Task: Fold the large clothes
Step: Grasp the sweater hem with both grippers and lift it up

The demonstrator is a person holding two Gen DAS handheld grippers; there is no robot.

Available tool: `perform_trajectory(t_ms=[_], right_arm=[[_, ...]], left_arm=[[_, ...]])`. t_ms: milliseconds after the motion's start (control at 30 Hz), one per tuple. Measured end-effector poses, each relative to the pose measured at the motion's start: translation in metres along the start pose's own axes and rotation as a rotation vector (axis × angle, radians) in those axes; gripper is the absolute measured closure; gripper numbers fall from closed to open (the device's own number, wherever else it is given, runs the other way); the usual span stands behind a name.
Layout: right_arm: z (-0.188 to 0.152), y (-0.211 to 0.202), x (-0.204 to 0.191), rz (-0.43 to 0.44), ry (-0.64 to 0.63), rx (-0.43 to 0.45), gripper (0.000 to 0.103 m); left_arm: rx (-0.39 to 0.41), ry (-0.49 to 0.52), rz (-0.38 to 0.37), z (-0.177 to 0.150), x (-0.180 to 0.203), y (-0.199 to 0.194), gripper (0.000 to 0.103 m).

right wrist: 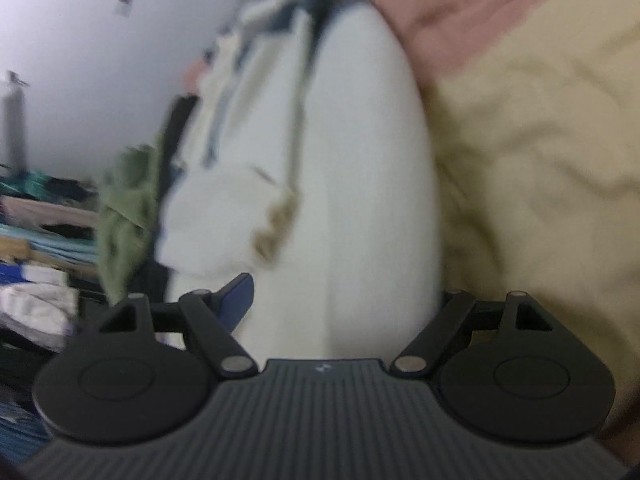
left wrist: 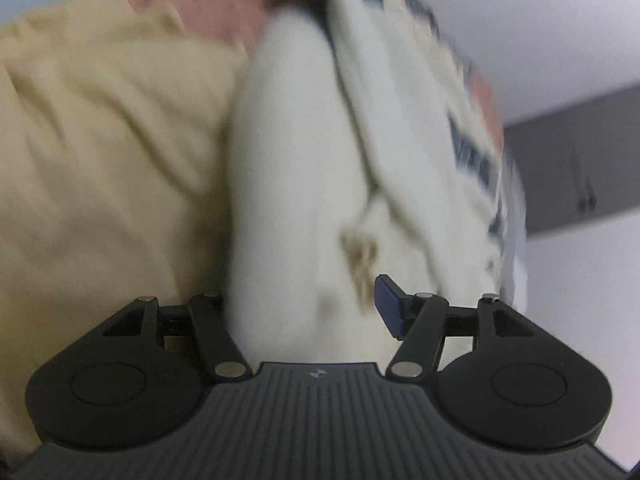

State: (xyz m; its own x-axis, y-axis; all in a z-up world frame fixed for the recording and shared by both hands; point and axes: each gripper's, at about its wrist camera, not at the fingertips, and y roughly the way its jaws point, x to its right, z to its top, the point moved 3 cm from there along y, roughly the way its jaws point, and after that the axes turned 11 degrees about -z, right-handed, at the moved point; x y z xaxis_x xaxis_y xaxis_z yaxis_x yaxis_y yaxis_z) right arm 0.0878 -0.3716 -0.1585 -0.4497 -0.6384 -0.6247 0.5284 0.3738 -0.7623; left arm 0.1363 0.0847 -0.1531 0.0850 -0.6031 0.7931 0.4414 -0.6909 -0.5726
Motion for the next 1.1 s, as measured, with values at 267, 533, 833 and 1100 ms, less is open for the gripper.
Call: perform_trajectory(t_ms=[267, 533, 833, 1100], right_arm=[[-0.008, -0.015, 0.004, -0.039, 0.043, 0.124, 0.081], [-0.003, -0.08, -0.003, 0.228, 0.036, 0.242, 0.09], [-0.009, -0.172, -0.02, 0.466, -0.104, 0.308, 0.092], [-0.03, -0.249, -0.025, 0.544, -0.204, 0.374, 0.092]], left_arm=[[-0.035, -0.008, 0.034, -0.018, 0.001, 0.006, 0.081], [0.111, 0.001, -0.192, -0.02, 0.028, -0.068, 0.09], [0.186, 0.047, -0.454, -0.037, 0.081, -0.155, 0.091], [0.202, 0.202, -0.525, -0.09, 0.108, -0.232, 0.09]])
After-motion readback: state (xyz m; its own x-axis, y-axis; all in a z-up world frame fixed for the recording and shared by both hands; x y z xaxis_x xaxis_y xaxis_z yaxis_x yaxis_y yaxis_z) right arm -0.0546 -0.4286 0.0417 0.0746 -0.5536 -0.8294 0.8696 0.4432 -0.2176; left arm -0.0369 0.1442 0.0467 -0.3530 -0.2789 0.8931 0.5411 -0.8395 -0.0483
